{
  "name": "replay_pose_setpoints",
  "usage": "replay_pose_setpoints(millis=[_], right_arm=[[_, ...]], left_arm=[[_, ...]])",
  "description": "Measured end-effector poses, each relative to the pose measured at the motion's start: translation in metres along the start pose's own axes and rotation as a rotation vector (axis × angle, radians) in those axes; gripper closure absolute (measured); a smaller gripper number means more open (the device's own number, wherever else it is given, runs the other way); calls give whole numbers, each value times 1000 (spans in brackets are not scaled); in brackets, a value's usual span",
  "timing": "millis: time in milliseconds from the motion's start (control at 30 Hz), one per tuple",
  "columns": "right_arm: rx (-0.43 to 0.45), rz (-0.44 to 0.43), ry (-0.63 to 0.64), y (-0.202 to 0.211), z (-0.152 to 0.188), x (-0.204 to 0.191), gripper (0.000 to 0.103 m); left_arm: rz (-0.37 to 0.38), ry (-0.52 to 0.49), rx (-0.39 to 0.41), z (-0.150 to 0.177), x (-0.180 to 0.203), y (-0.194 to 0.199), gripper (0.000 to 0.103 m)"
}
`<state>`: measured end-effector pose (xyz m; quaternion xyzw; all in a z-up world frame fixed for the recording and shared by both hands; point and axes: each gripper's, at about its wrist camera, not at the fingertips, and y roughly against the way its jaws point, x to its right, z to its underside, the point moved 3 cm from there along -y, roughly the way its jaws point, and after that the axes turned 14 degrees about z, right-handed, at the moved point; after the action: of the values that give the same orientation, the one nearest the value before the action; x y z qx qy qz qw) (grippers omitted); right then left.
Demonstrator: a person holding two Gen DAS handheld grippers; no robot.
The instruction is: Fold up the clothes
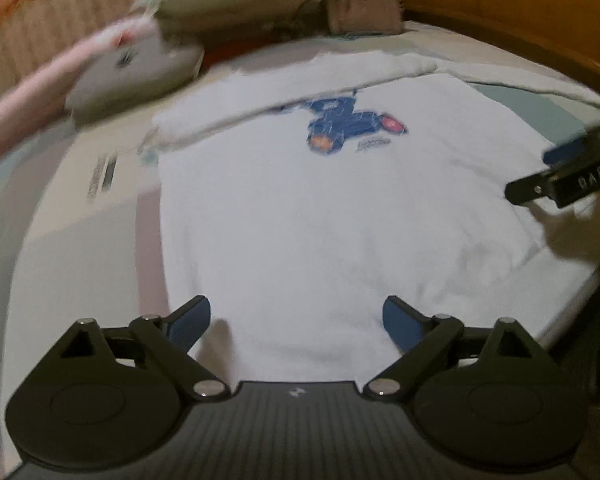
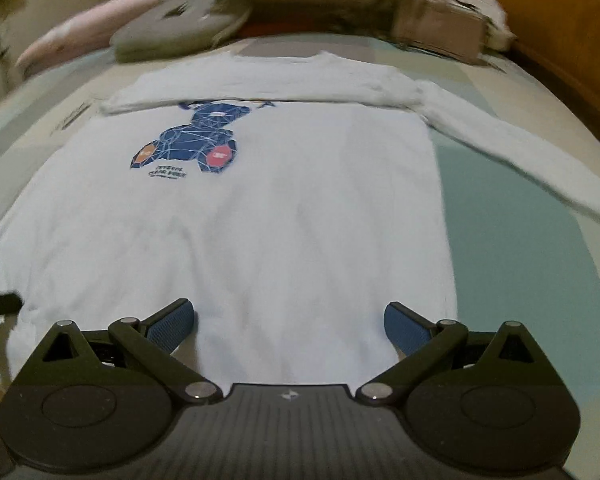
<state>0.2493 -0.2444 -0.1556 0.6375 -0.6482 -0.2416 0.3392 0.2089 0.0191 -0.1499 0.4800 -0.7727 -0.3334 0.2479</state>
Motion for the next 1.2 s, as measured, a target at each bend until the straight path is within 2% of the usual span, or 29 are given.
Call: replay_pose_setpoints(millis=[100, 167, 333, 400, 467, 667, 867, 1067, 1133, 1200], right_arm=[[60, 24, -29, 11, 18, -1, 0], [83, 24, -42, 11, 23, -1, 0], [48, 7, -33, 10, 15, 2, 0], [34, 3, -61, 15, 12, 6, 0], [57, -26, -94, 21, 7, 15, 0], [112, 6, -218, 22, -4, 75, 0], [115, 29, -390, -1, -11, 151, 0], [215, 157, -465, -33, -53, 233, 0], [208, 128, -517, -52, -64, 255, 0], [153, 75, -597, -75, -62, 273, 0]], left_arm=[[-9, 21, -4, 4, -2, 8, 8], [-29, -10, 4, -2, 4, 12, 9], [-17, -53, 86, -27, 16, 17, 8], [-16, -49, 91, -33, 18, 11, 8], [-17, -44, 82, -35, 19, 3, 8], [9, -64, 56, -38, 26, -12, 8], [5, -116, 79, -60, 38, -22, 8], [9, -146, 122, -85, 53, -30, 8], [19, -155, 126, -89, 58, -34, 8], [25, -163, 122, -91, 62, -39, 8]])
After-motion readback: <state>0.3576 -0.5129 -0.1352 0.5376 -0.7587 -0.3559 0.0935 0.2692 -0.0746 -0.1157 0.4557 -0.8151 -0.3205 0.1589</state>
